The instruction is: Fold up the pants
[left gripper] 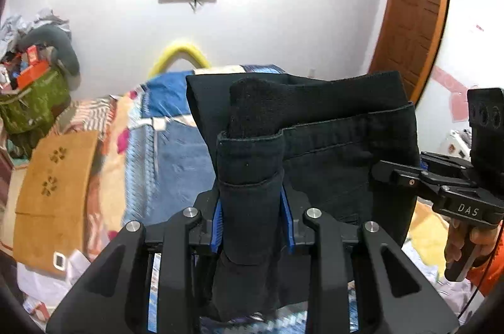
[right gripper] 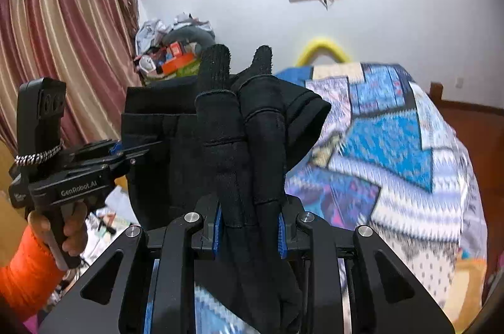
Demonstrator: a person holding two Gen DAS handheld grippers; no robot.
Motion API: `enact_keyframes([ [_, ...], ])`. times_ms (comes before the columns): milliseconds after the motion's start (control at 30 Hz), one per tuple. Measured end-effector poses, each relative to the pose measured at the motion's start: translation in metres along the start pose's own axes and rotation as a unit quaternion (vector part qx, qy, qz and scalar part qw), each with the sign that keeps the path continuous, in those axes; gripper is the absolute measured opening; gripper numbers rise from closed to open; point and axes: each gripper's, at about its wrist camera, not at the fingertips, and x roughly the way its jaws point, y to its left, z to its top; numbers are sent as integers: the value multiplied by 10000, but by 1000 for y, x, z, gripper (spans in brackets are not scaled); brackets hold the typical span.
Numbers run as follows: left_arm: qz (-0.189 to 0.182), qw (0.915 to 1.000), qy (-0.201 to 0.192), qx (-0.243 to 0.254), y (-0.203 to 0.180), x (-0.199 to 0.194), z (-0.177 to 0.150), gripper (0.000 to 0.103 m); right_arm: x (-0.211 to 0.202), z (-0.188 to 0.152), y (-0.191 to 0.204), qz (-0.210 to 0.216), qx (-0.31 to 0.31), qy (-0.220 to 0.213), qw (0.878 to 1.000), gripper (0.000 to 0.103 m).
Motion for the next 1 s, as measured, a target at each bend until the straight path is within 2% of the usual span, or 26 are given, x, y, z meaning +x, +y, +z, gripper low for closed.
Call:
enact_keyframes([
  [233,325,9994,52,-72,43,40,12,30,57,22,1,63,37,83,9999,23],
  [433,562,9977,235,-294,87,97,14,30,117,29,0,66,186,360,9992,23],
  [567,879,9937,556,-426,113,152,12,30,164,34,-6,-7,216,628,9978,23],
  [733,1045,9895,842,-538,135,209,10,29,214,33,-14,-198,133,810,9964,23],
  [833,1033,9860,1084,-735,146,248,11,29,237,30,-17,-504,-45,904,9946,23],
  [900,1086,9832,1229,-798,153,274,7,29,252,26,-18,-713,-259,1048,9916,23],
  [1000,1102,9807,1398,-807,159,299,-3,30,268,21,-29,-831,-191,1319,9876,23],
])
